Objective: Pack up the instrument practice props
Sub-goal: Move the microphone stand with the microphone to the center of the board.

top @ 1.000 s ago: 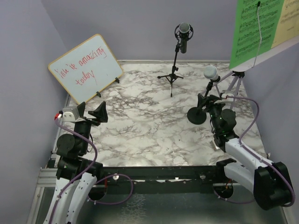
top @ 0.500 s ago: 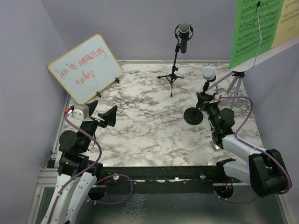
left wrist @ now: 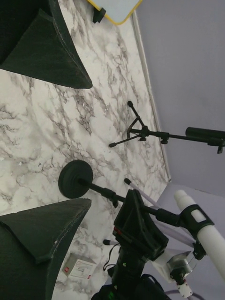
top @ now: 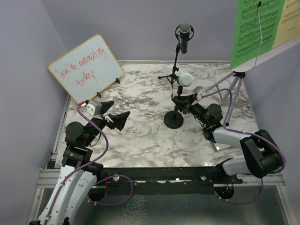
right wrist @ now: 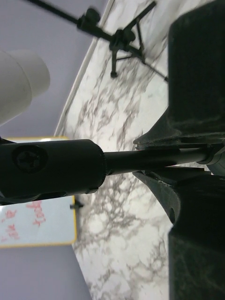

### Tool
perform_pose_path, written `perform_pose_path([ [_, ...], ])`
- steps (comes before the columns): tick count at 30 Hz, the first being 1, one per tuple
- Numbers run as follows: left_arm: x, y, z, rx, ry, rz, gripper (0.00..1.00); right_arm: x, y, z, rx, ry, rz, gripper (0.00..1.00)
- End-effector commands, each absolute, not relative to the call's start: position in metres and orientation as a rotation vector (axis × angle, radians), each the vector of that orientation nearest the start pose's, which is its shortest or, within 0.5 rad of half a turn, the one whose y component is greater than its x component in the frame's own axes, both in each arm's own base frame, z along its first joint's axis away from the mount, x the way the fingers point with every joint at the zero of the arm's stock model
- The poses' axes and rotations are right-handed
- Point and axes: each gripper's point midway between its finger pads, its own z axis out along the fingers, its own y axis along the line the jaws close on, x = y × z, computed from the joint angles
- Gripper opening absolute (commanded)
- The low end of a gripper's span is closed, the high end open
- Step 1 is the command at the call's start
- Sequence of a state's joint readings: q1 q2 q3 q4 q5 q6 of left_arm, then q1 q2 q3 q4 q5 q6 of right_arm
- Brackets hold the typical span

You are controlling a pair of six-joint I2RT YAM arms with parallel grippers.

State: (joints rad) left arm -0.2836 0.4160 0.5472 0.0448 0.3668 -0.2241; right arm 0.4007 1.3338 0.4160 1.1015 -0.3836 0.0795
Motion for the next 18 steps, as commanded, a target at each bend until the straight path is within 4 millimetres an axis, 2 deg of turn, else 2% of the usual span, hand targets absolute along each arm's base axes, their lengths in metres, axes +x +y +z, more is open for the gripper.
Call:
perform_pose_path([
  [1, 0.216, -0.16, 0.298, 0.422, 1.442, -0.801, 0.99, 0.322, 0.266, 0.243, -0.637, 1.187, 0.833, 0.0],
  [4, 0.222, -0.164, 0.293, 0.404, 1.479, -0.836, 0.99, 0.322, 0.293, 0.246, -0.664, 1.154, 0.887, 0.0],
  [8, 0.234, -0.172, 0.284, 0.372, 1.548, -0.895, 0.99, 0.32, 0.319, 0.246, -0.687, 1.125, 0.954, 0.01],
  [13, 0.249, -0.182, 0.282, 0.26, 1.564, -1.0, 0.96, 0.322, 0.332, 0.243, -0.692, 1.133, 0.988, 0.01],
  [18, 0.263, -0.197, 0.282, 0.249, 1.585, -0.981, 0.96, 0.322, 0.331, 0.237, -0.679, 1.17, 0.999, 0.24],
])
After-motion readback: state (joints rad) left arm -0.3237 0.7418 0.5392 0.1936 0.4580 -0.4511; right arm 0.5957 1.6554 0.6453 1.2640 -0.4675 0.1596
